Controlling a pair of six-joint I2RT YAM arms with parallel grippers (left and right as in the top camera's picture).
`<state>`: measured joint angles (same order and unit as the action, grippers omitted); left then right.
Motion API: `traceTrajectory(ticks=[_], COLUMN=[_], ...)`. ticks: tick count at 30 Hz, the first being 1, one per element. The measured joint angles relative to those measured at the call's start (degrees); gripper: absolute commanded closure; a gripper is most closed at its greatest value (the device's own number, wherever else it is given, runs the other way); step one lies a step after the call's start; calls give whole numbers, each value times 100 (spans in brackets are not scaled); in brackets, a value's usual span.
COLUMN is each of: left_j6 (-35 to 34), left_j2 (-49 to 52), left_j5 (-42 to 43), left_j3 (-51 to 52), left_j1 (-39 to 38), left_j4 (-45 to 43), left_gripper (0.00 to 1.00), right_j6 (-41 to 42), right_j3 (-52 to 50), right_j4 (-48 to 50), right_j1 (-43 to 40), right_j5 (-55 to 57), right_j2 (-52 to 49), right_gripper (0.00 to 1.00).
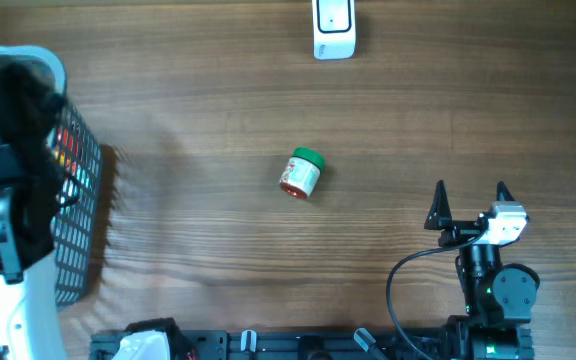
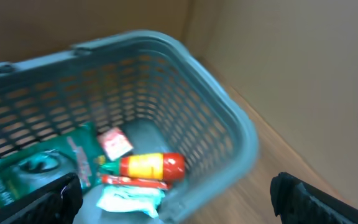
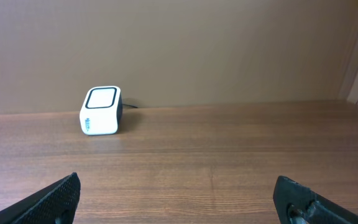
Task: Scan the item barcode
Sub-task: 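Move the left gripper back into the basket toward the red sauce bottle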
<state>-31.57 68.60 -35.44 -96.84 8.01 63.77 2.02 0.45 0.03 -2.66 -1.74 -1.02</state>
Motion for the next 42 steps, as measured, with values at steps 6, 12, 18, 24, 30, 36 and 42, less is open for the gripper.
traceTrajectory(ticks=[6,12,18,24,30,36,42], left_j6=[-337,-791,-1250,-1467,-1786,-2363,-2806], left_j2=[-17,-13,273,905,1416,1727,2048], left_j5=[546,1539,1928,2037,2039,2017,1851], left_j3=[-2,-4,-20,-20,-20,-20,-20], left_j1=[1757,3316,3991,4072,4072,4072,4251], left_j4=[-81,127,787,1132,1342,1368,1742], left_gripper=[0,0,0,0,0,0,0], right_j6=[0,0,0,0,0,0,0], right_j3=[0,0,0,0,0,0,0], right_j4=[0,0,0,0,0,0,0], right_j1=[0,0,0,0,0,0,0], right_j5=[2,2,2,0,0,0,2], right_j2=[0,0,0,0,0,0,0], right_gripper=[0,0,0,0,0,0,0])
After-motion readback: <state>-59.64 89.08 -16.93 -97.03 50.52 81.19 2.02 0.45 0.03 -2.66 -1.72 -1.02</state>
